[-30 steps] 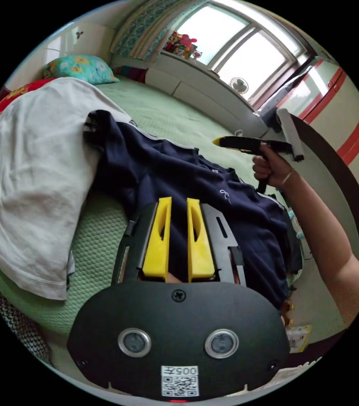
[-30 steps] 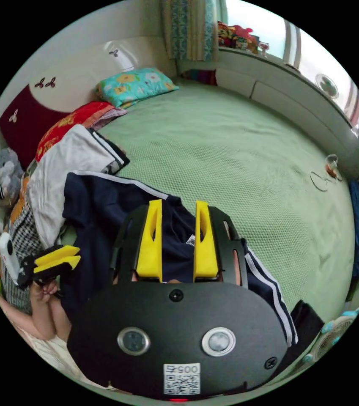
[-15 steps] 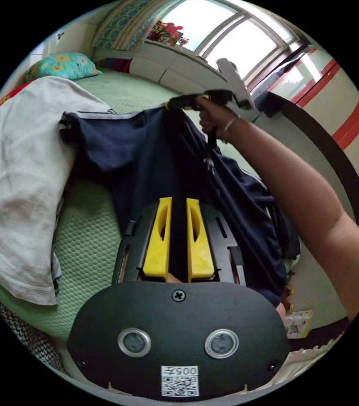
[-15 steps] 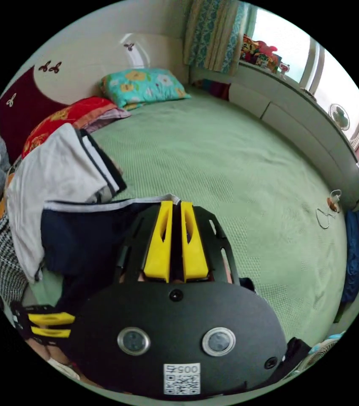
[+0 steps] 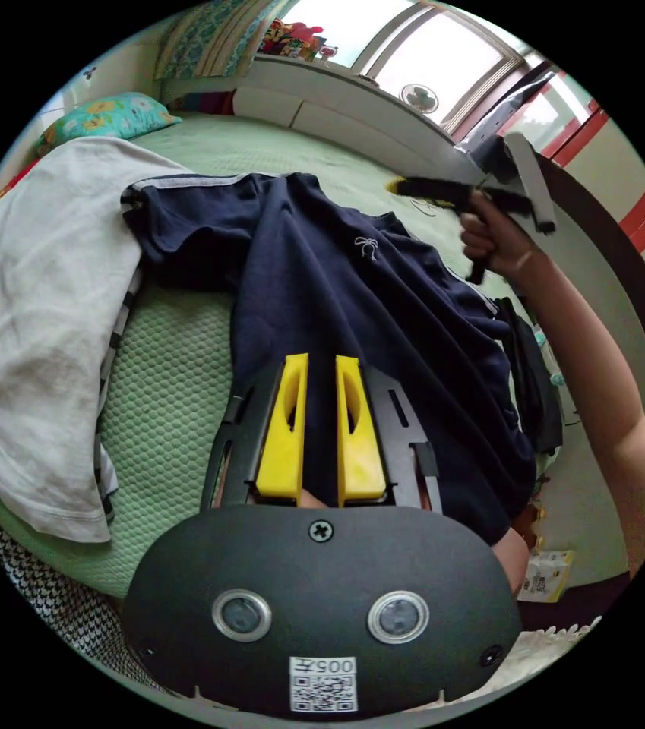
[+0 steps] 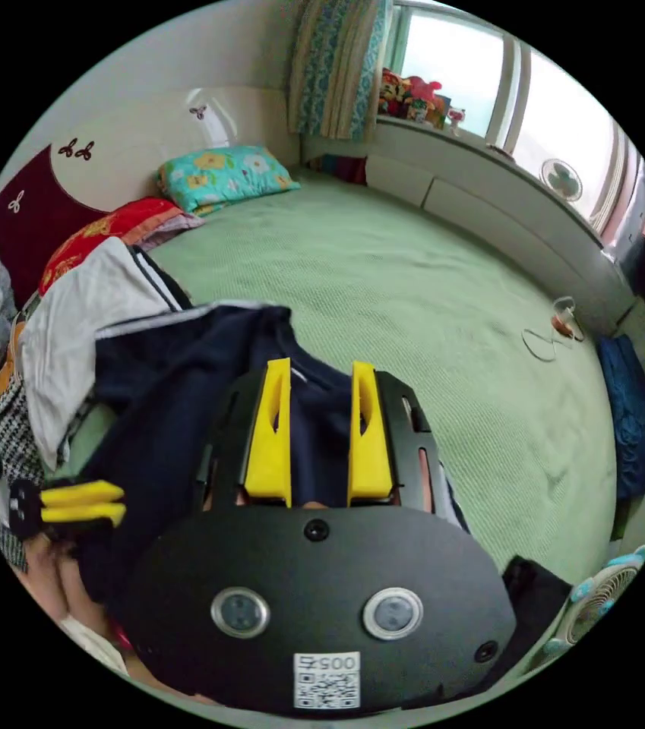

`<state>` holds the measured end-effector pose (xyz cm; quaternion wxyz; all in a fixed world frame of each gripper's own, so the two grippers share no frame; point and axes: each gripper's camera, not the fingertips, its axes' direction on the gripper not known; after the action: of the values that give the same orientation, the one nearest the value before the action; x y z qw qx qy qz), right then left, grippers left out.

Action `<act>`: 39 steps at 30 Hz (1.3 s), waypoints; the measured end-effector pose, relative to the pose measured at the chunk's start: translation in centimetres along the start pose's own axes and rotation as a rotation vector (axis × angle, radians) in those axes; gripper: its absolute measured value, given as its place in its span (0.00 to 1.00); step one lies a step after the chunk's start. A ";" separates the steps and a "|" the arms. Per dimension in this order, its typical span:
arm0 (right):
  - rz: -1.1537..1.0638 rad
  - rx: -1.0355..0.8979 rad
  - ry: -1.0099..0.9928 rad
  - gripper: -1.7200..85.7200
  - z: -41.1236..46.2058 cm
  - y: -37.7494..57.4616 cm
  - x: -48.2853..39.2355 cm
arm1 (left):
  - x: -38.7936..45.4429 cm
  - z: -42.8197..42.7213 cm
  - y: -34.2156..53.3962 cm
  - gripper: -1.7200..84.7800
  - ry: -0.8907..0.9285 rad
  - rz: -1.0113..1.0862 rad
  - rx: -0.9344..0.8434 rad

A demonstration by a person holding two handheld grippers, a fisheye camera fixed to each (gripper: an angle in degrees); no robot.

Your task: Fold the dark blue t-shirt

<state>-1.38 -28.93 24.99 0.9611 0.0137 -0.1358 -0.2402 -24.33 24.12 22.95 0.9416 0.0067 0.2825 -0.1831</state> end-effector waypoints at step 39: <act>0.417 -0.123 -0.039 0.15 -20.4 45.4 -1.4 | 6.2 -11.6 10.4 0.18 -0.177 0.042 -0.041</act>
<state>23.70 11.11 9.11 0.9862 -0.0779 -0.1392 -0.0444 -22.02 33.09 8.95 0.9664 -0.0231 0.2018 -0.1576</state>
